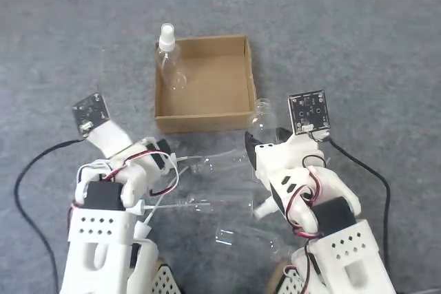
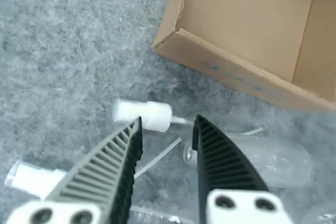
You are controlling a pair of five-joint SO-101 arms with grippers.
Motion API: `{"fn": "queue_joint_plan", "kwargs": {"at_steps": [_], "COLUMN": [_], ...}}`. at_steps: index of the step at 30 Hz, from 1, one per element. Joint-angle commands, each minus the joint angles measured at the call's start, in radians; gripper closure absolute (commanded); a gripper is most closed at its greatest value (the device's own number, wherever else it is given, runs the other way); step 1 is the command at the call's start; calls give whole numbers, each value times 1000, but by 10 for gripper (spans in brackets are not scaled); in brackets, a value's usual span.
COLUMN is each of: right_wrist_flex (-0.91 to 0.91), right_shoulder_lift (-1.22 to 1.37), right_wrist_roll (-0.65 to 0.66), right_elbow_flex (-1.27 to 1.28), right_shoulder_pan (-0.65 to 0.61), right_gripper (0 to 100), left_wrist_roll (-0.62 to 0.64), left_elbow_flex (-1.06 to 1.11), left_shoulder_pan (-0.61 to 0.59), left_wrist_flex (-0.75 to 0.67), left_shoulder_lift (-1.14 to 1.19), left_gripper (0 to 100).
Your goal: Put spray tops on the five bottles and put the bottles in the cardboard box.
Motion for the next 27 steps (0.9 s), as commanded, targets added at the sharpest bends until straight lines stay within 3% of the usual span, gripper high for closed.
{"fn": "queue_joint_plan", "kwargs": {"at_steps": [1,12,17,27], "right_wrist_flex": [-27,-25,-25,-25], "right_shoulder_lift": [-22,-21,-22,-22], "right_wrist_roll": [-8,-8,-8,-6], "right_elbow_flex": [-8,-8,-8,-8], "right_shoulder_pan": [16,16,16,16], "right_gripper": [993,993,993,993], "left_wrist_roll": [12,227,267,269], "left_elbow_flex": [-38,-185,-196,-196], "left_shoulder_pan": [44,97,94,-41], "left_wrist_flex": [-25,-172,-215,-270], "left_shoulder_lift": [167,641,717,724], "left_gripper": [848,848,848,844]}}
